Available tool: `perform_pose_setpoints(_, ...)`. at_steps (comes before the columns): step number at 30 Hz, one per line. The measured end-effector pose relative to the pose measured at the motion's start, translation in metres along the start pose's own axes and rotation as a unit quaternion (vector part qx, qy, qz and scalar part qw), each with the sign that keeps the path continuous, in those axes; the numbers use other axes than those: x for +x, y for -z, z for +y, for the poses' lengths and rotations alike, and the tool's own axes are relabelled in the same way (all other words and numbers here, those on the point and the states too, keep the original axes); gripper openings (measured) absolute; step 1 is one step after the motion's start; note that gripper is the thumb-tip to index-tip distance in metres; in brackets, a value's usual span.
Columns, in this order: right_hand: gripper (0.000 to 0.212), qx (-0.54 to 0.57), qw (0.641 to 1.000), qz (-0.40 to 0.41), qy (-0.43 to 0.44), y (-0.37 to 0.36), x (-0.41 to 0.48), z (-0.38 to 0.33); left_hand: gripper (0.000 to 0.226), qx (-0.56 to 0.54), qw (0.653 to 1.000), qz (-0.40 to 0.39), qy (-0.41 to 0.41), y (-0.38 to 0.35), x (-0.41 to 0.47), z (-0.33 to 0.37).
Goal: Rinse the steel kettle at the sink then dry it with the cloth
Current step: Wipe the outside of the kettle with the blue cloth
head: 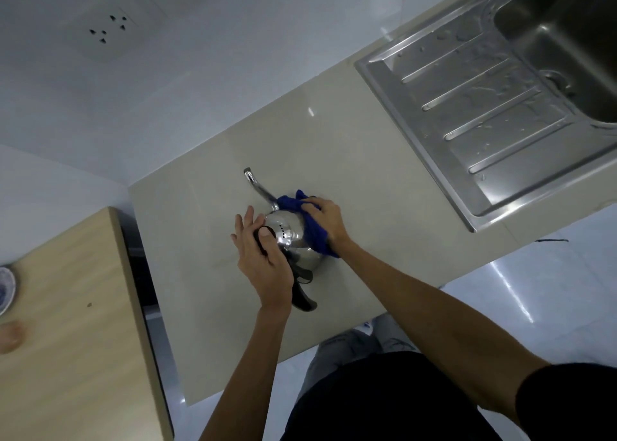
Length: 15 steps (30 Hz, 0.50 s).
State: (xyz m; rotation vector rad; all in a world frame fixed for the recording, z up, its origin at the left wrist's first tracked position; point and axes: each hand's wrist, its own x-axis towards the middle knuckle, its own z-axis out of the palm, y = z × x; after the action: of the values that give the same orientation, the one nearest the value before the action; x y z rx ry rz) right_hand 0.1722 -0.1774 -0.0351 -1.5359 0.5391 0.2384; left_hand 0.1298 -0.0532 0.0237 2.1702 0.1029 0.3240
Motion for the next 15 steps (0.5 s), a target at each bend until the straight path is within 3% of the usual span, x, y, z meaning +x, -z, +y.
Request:
perform_pose_setpoints(1, 0.031, 0.003, 1.0, 0.018, -0.008, -0.002, -0.005, 0.002, 0.045, 0.0, 1.0, 0.002, 0.0, 0.0, 0.0, 0.0)
perform_pose_setpoints(4, 0.045, 0.02, 0.993, 0.082, 0.076, -0.023, -0.055, 0.007, 0.046, 0.006, 1.0, 0.001, 0.004, -0.001, -0.001, 0.001)
perform_pose_setpoints(7, 0.053, 0.037, 0.985, 0.09, 0.144, -0.044, -0.094, 0.022, 0.047, 0.009, 1.0, 0.002, 0.002, 0.001, 0.001, 0.001)
perform_pose_setpoints(10, 0.045, 0.078, 0.991, 0.096, 0.053, -0.031, -0.064, 0.043, 0.047, 0.003, 1.0, -0.001, 0.012, 0.001, 0.002, 0.004)
perform_pose_setpoints(12, 0.038, 0.062, 0.996, 0.066, 0.024, -0.014, -0.033, 0.044, 0.047, -0.003, 1.0, 0.001, 0.014, 0.002, 0.001, 0.007)
perform_pose_setpoints(15, 0.033, -0.013, 0.997, -0.071, 0.008, 0.003, 0.01, 0.013, 0.045, -0.007, 1.0, 0.001, 0.017, 0.003, -0.001, 0.009)
